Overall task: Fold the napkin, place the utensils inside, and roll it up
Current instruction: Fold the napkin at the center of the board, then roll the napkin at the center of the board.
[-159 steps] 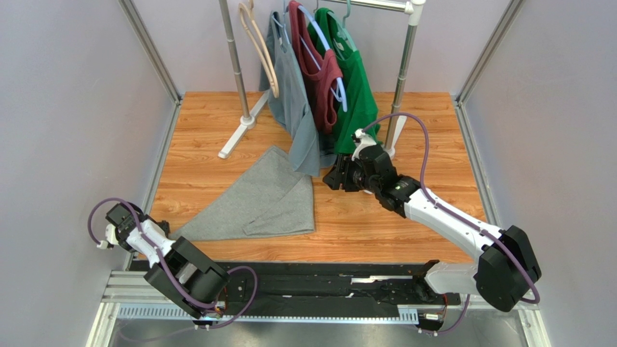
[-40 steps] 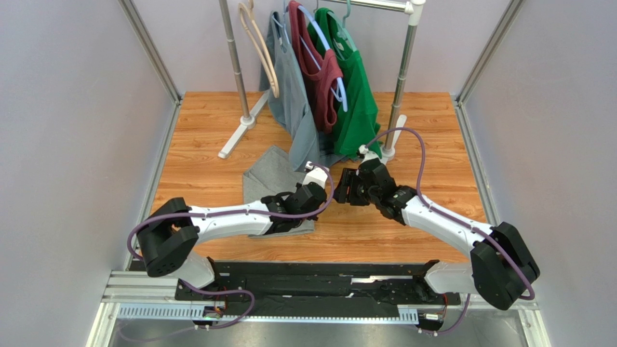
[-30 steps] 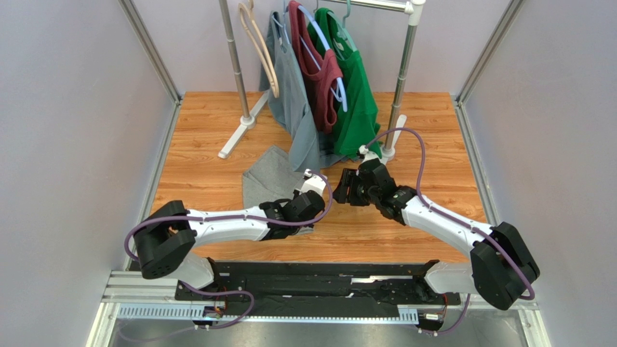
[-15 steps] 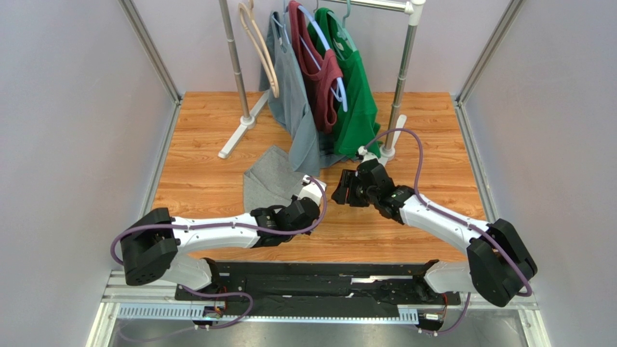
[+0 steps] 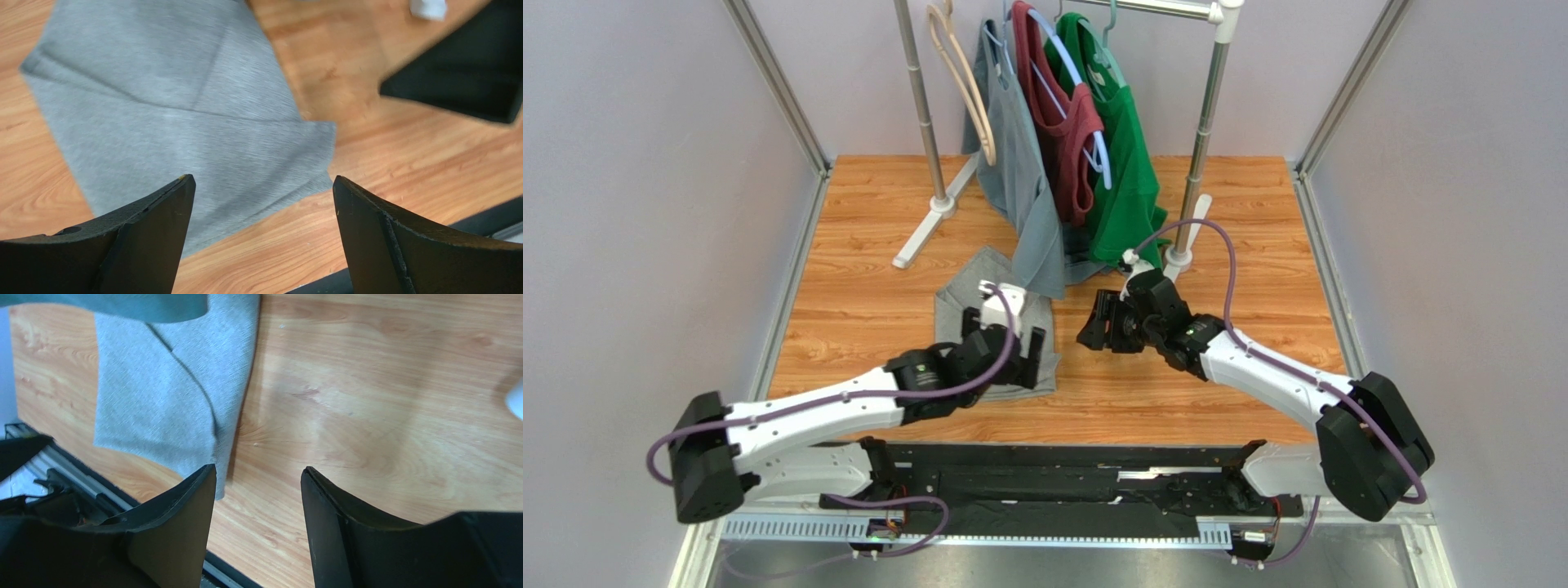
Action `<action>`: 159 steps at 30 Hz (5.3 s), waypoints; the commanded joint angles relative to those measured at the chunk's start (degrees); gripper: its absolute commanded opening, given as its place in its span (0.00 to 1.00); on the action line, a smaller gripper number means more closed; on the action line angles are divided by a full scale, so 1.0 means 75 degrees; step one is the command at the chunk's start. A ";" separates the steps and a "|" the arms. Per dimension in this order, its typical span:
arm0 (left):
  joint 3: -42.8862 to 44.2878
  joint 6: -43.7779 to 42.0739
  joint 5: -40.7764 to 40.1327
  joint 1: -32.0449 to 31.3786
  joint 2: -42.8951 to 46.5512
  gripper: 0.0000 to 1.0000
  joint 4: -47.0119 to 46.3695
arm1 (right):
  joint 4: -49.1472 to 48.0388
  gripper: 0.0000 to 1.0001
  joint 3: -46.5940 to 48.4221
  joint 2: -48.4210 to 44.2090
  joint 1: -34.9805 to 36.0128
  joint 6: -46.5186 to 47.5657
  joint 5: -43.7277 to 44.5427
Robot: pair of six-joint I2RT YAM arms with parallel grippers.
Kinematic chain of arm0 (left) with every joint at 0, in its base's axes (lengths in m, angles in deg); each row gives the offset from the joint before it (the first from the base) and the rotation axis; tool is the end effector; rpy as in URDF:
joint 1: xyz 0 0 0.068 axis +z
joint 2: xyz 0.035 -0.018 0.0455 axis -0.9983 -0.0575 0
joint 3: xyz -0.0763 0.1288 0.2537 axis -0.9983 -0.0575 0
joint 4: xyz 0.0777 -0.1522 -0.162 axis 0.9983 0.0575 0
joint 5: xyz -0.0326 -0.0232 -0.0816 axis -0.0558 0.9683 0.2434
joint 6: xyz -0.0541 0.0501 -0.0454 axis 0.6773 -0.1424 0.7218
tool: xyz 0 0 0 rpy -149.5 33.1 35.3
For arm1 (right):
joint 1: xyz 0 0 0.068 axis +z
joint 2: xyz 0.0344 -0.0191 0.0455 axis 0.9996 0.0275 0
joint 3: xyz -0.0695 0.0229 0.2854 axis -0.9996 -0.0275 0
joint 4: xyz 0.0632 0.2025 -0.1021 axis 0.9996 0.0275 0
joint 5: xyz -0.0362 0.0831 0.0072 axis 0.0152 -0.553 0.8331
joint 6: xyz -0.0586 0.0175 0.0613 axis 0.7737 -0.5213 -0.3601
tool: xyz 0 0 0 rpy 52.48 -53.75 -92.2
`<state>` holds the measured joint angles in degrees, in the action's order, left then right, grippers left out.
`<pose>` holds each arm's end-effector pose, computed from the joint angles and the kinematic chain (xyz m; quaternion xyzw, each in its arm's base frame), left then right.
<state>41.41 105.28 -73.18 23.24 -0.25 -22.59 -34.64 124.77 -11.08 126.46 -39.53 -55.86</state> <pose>0.1334 -0.1779 0.2586 0.1235 0.8726 -0.1371 0.4523 0.2039 0.1703 0.2198 -0.0380 0.9154 0.2809 0.2858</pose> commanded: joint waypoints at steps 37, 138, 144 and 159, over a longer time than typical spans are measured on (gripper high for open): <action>0.2190 -0.0444 0.2739 0.7161 -0.4251 0.77 -0.0491 | -0.1324 0.02 0.0327 0.1531 0.1959 -0.1398 -0.0331; -0.2016 0.0634 0.5446 0.7161 -0.0608 0.75 -0.1851 | -0.2203 0.22 0.0092 0.2820 0.1408 -0.1339 -0.0671; -0.1993 0.0400 0.5131 0.6904 -0.0409 0.77 -0.1605 | -0.1561 0.15 0.0045 0.2445 0.1397 -0.1457 -0.0332; -0.1981 -0.0444 0.3595 0.4925 0.0938 0.77 -0.1569 | 0.0350 0.08 -0.0399 0.1191 0.0776 -0.0977 -0.0366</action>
<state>25.11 106.08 -42.45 64.35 2.90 -32.40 -37.25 122.76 1.19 134.22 -49.39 -58.68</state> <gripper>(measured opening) 0.772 0.092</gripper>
